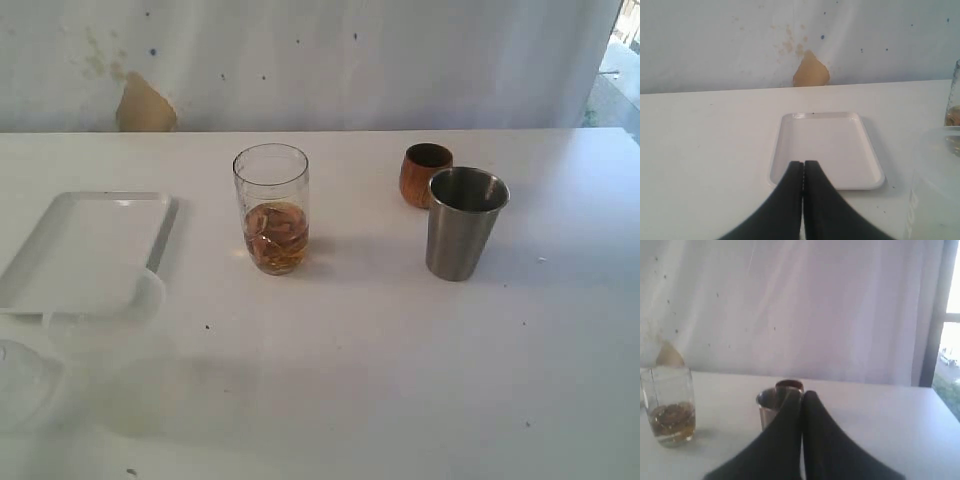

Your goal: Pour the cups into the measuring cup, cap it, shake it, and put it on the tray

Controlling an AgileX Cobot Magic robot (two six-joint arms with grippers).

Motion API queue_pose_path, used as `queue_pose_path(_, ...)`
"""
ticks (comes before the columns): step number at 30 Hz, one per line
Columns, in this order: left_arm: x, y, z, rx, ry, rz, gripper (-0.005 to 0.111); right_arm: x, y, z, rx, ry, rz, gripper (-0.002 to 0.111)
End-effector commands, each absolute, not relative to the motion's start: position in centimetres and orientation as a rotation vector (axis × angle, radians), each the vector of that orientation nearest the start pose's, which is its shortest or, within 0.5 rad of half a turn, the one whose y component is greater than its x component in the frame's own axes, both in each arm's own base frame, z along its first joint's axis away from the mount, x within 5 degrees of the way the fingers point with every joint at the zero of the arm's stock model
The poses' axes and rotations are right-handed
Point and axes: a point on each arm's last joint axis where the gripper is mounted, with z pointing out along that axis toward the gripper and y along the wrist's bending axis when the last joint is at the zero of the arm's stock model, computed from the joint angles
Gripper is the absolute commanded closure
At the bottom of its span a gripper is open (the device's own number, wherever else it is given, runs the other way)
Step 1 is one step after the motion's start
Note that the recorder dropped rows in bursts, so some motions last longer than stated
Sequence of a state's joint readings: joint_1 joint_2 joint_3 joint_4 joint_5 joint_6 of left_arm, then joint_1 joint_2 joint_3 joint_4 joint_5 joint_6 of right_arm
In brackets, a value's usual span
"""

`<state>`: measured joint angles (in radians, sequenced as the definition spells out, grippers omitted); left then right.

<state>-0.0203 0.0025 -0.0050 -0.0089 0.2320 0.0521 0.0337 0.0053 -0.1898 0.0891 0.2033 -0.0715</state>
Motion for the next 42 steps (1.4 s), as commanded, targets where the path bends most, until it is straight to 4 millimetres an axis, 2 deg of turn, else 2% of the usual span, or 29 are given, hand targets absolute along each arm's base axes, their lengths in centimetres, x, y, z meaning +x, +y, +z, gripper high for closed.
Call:
queue_pose_path(1,5.5,-0.1,19.2,0.058,1.715,0.014,0.106,5.3,0.3,22.5,-0.041,1.549,0.037,0.108)
queue_pose_path(4,5.5,-0.1,19.2,0.058,1.715,0.014,0.106,5.6,0.3,20.7,-0.040,1.560,0.030,0.108)
queue_pose_path(6,5.5,-0.1,19.2,0.058,1.715,0.014,0.106,5.6,0.3,20.8,-0.046,1.539,0.020,0.108)
queue_pose_path(9,5.5,-0.1,19.2,0.058,1.715,0.014,0.106,5.6,0.2,20.1,-0.107,1.615,-0.044,0.108)
queue_pose_path(15,5.5,-0.1,19.2,0.058,1.715,0.014,0.106,5.4,0.0,18.4,-0.116,1.801,-0.092,0.108)
queue_pose_path(42,5.5,-0.1,19.2,0.058,1.715,0.014,0.106,5.4,0.0,18.4,-0.109,1.801,-0.091,0.108)
